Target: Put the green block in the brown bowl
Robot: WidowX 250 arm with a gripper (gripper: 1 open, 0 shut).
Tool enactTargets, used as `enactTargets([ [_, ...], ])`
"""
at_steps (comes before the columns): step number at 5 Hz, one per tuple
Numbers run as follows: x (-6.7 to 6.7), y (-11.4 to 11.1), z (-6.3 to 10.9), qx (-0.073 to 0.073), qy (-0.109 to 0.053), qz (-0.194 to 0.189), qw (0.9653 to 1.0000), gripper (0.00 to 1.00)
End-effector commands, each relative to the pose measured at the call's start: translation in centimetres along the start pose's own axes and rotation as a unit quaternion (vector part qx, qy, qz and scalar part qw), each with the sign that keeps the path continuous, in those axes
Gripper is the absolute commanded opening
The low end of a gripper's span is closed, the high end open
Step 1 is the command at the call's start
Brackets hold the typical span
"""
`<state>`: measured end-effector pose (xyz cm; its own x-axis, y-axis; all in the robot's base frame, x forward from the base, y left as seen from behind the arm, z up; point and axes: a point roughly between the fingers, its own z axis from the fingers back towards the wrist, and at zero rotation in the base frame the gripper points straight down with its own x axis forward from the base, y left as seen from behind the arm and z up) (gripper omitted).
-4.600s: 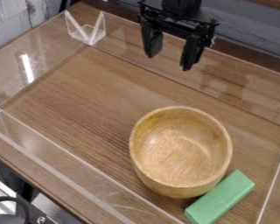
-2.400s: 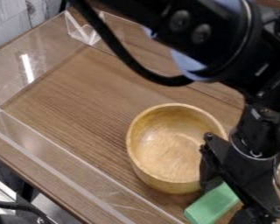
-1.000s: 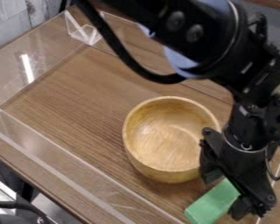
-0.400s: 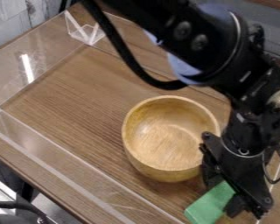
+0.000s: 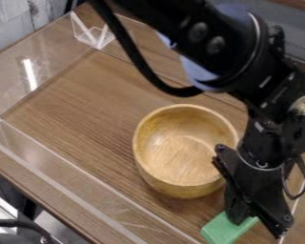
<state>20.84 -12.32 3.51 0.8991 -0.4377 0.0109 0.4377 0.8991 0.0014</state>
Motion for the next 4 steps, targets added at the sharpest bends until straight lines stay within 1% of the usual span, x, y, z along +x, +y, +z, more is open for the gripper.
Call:
enactTargets([
  [1,1.0,0.3,2.5,-0.004,-0.029,0.015,0.9995,0.0],
  [2,1.1,0.8,4.7,-0.002,-0.027,0.031,0.9991,0.0],
  [3,1.5,2.5,9.3,0.009,-0.04,0.055,0.9976,0.0],
  [4,2.0,2.8,10.3,0.017,-0.049,0.056,0.9971,1.0],
])
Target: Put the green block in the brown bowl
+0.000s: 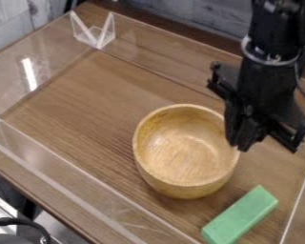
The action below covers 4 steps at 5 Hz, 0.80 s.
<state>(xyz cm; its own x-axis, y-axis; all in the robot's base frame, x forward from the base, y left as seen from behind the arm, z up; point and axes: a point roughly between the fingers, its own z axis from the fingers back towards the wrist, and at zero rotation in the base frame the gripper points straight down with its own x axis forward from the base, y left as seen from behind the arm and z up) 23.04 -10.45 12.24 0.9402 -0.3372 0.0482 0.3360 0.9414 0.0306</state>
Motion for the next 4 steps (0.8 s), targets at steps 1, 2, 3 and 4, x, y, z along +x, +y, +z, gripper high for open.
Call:
enactTargets([
  [1,1.0,-1.5,0.8,-0.001,-0.035,-0.011,0.9993,1.0],
  [2,0.8,-2.9,-0.7,0.0,-0.041,-0.022,0.9989,1.0],
  [3,0.6,-4.7,-3.3,-0.001,-0.042,-0.039,0.9984,1.0],
  [4,0.4,-5.4,-5.8,-0.002,-0.043,-0.05,0.9978,1.0],
])
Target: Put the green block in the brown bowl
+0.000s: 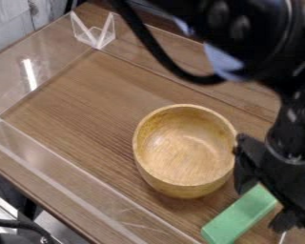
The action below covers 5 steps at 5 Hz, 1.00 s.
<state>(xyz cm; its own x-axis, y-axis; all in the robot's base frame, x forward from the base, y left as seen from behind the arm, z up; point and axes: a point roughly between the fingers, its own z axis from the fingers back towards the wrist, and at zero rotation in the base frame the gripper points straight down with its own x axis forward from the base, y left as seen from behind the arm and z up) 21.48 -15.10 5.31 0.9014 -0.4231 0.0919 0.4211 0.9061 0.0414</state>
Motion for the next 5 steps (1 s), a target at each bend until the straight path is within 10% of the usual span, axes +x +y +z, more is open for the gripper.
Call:
enactTargets([
  [1,0.6,0.3,-0.4,-0.005,-0.023,-0.007,0.9997,1.0],
  [3,0.6,0.7,-1.7,-0.006,-0.027,-0.007,0.9996,1.0],
  [4,0.6,0.8,-2.1,-0.007,-0.028,-0.005,0.9996,0.0],
  [5,0.6,0.9,-1.6,-0.009,-0.033,0.0,0.9994,0.0],
])
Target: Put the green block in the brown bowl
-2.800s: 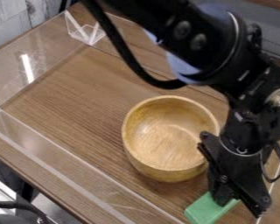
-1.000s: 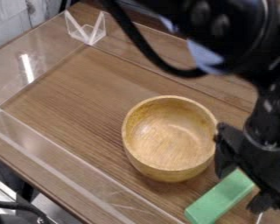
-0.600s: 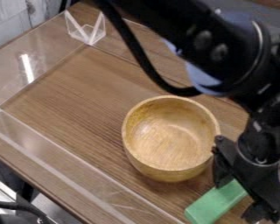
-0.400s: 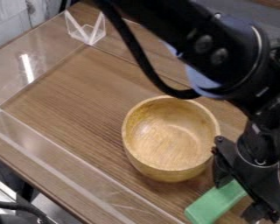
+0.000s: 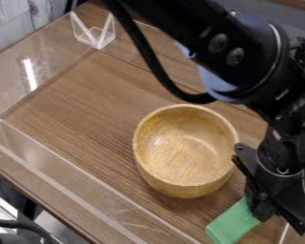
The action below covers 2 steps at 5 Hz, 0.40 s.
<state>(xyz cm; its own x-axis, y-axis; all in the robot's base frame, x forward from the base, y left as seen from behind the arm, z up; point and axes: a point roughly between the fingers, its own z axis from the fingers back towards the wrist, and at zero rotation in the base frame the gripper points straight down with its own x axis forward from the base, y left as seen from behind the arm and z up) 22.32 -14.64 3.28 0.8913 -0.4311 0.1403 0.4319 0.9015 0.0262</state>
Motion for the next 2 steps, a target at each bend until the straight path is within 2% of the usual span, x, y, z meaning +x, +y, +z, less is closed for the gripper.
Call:
enactTargets([
  [1,0.23,0.51,0.95,0.0,-0.009,0.006,0.9999,0.0],
  [2,0.21,0.77,1.62,-0.001,-0.008,0.008,0.9999,0.0],
])
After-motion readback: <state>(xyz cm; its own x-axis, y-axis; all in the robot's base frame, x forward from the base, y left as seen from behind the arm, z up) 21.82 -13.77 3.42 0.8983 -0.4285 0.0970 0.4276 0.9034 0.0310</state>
